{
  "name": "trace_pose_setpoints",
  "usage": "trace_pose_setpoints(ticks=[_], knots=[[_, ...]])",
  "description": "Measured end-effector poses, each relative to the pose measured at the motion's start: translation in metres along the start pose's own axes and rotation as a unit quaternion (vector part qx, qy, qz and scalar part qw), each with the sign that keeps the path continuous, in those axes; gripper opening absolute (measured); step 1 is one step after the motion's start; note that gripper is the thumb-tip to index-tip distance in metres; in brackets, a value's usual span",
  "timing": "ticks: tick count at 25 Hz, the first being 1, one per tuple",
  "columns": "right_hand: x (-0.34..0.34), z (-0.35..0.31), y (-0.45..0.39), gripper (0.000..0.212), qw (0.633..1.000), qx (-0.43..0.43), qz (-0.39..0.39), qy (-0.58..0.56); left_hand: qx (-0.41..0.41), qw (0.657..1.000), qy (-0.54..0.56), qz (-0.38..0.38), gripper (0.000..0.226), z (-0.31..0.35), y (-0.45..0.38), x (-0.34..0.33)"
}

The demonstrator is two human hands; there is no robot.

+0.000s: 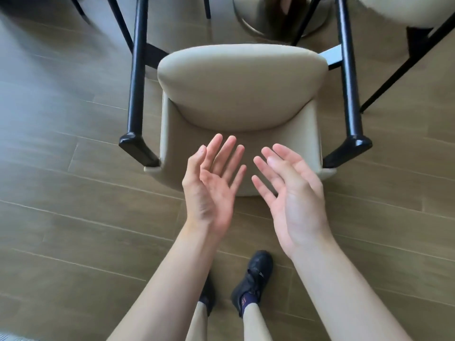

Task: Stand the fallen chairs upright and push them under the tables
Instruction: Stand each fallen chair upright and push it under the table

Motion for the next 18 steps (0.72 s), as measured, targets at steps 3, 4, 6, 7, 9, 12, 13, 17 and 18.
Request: trace_pose_setpoints(ticks=[3, 4, 6, 7, 9, 12, 13, 17, 18], knots=[[0.036, 0.059, -0.040, 0.022, 0.999, -0.023, 0.030, -0.007, 0.006, 0.999, -0.008, 0.037, 0.050, -0.033, -0.024, 0.058], [0.049, 0.079, -0.055, 0.023, 0.999, -0.031, 0.040, -0.002, 0.011, 0.998, -0.021, 0.051, 0.050, -0.045, -0.033, 0.079], [0.073, 0.121, -0.082, 0.023, 0.997, -0.050, 0.060, 0.016, 0.026, 0.996, -0.042, 0.072, 0.051, -0.067, -0.049, 0.122], [0.084, 0.139, -0.092, 0.023, 0.995, -0.063, 0.073, 0.028, 0.035, 0.994, -0.057, 0.085, 0.051, -0.077, -0.054, 0.140], [0.110, 0.179, -0.115, 0.026, 0.990, -0.088, 0.098, 0.048, 0.045, 0.988, -0.093, 0.118, 0.047, -0.100, -0.064, 0.183], [0.148, 0.239, -0.152, 0.042, 0.980, -0.137, 0.135, 0.048, 0.056, 0.973, -0.097, 0.200, 0.055, -0.140, -0.080, 0.251], [0.160, 0.258, -0.163, 0.051, 0.976, -0.159, 0.146, 0.021, 0.065, 0.970, -0.073, 0.223, 0.062, -0.154, -0.084, 0.270], [0.203, 0.315, -0.203, 0.052, 0.953, -0.229, 0.169, -0.101, 0.087, 0.958, 0.019, 0.273, 0.083, -0.199, -0.104, 0.329], [0.214, 0.328, -0.213, 0.052, 0.950, -0.235, 0.171, -0.112, 0.085, 0.956, 0.030, 0.278, 0.086, -0.208, -0.112, 0.341]])
Point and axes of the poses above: each hand's wrist, its own y-axis away from the middle knuckle, its own x-axis out of the back of the hand, z = x × y, the point moved 2 cm from there along -y, towards the middle knuckle, and after that the axes turned 14 degrees about -z, right-handed, at the moved point
